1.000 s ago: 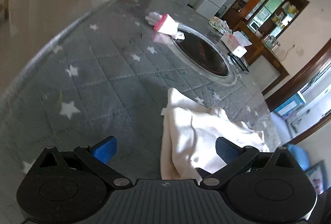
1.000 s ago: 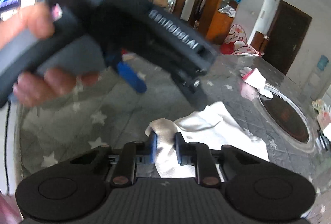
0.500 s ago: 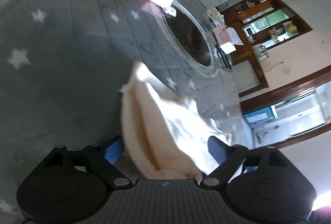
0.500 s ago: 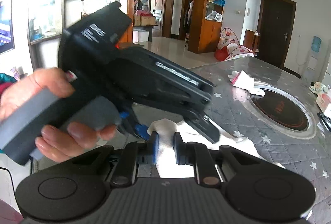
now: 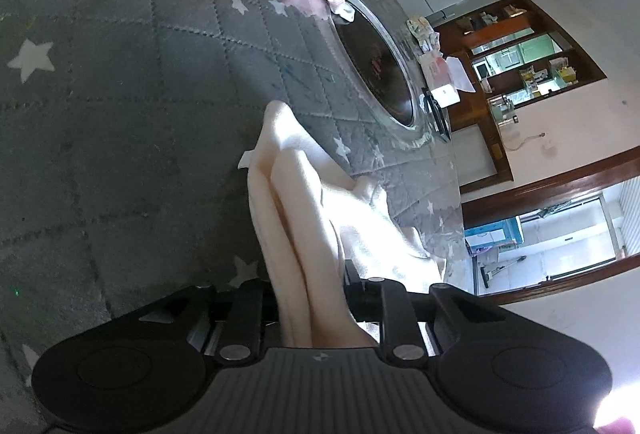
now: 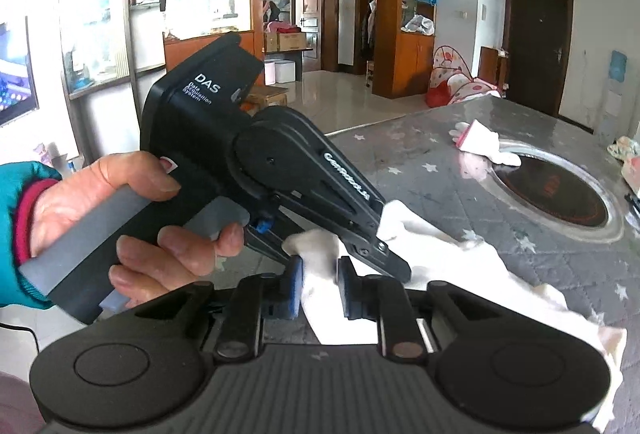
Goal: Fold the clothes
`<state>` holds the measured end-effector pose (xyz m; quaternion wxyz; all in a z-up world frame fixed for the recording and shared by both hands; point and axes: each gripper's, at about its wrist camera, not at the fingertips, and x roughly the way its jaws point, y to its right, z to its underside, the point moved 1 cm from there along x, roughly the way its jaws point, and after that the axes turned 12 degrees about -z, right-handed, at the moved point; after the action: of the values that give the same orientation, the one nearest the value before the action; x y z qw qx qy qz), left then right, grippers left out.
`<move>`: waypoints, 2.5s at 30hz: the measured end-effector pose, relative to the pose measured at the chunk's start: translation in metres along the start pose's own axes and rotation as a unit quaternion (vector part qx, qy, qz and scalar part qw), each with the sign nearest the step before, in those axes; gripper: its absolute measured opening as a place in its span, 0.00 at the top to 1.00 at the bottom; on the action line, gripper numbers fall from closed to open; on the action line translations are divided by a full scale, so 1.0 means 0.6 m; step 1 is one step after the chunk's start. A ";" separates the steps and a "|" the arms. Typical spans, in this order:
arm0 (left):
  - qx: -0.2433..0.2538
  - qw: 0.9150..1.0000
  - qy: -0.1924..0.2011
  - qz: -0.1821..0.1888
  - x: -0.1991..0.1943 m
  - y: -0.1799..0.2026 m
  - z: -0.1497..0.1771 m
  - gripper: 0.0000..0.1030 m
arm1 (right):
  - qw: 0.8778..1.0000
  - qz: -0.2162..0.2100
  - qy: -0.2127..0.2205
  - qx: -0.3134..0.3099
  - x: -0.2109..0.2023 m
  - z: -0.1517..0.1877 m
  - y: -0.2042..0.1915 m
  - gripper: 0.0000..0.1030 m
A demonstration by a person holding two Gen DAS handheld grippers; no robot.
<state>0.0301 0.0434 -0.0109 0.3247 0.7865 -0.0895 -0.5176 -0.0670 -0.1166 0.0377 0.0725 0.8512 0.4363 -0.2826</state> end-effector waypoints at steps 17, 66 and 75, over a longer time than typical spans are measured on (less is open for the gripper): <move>0.017 1.000 0.018 -0.011 -0.005 0.009 0.013 0.79 | 0.971 0.185 0.006 0.154 -0.131 0.098 0.197 0.64; 0.196 0.979 0.058 0.013 -0.016 0.223 0.044 0.82 | 0.939 0.251 0.130 0.194 -0.329 0.063 0.215 0.91; 0.244 0.969 0.048 0.007 0.034 0.315 0.076 0.82 | 0.925 0.304 0.116 0.194 -0.385 0.083 0.251 0.91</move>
<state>0.0363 -0.1318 0.0762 0.1310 0.8654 -0.2027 -0.4392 -0.0758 -0.3889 0.1036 -0.0631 0.9672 0.0985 -0.2256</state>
